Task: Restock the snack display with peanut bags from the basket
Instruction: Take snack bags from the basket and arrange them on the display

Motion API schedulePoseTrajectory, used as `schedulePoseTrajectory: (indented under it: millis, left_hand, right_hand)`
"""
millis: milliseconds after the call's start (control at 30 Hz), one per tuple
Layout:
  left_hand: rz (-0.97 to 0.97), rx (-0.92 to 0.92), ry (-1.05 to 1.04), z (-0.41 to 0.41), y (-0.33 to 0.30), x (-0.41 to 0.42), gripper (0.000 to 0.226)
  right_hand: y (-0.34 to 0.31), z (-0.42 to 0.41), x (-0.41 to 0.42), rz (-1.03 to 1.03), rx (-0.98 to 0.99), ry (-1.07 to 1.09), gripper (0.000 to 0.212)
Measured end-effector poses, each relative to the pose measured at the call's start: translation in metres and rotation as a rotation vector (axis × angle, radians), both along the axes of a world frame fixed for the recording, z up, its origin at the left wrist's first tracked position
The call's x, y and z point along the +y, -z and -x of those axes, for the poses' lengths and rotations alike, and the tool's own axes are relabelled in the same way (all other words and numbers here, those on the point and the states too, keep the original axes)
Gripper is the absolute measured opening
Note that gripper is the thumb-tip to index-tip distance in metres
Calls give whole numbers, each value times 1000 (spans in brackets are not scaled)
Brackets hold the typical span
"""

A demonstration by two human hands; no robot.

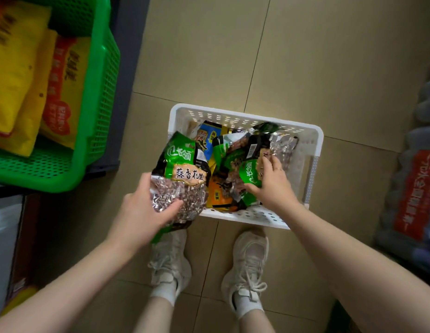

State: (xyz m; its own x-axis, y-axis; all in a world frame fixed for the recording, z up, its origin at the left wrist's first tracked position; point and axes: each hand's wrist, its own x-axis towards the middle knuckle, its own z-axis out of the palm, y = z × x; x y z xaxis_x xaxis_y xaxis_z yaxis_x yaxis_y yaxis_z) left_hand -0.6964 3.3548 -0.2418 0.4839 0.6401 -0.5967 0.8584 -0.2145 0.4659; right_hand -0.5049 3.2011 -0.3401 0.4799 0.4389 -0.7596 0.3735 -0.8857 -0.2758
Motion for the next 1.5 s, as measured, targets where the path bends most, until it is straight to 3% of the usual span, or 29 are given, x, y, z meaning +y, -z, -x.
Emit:
schedulePoseTrajectory:
  millis: [133,200,300,433,600,733,933,1200,1267,1333,1500]
  left_hand:
    - [-113,-29,-13,-1,5,15,41]
    - [-163,-30,10,-4,14,19,41]
    - [-241,-49,12,-7,24,21,46]
    - [-270,-10,36,-5,23,17,50]
    - [-255,129,84,-1,-18,14,52]
    - [-259,187,136,-5,-96,16,53]
    - [-446,109,187,2,-307,33,58]
    - [-1042,78,102,56,-575,25,59]
    - [-1181,98,26,77,-632,21,58]
    - [-1331,99,-69,103,-678,20,59]
    - [-1597,83,-313,176,-765,7,57]
  right_hand:
    - [27,17,-7,81,-196,-193,111]
    - [35,20,-11,95,-241,-216,107]
    - [39,16,-9,0,-239,6,75]
    - [31,3,-11,-181,-187,386,51]
    - [-51,-18,-18,-305,-170,755,18]
    - [-151,-33,-8,-411,-23,851,4]
    - [-371,-38,37,-627,123,734,9]
    - [-623,-13,104,-1034,204,426,4]
    - [-676,6,123,-1121,256,339,20]
    - [-725,30,144,-1204,325,244,30]
    - [-821,107,189,-1323,494,57,17]
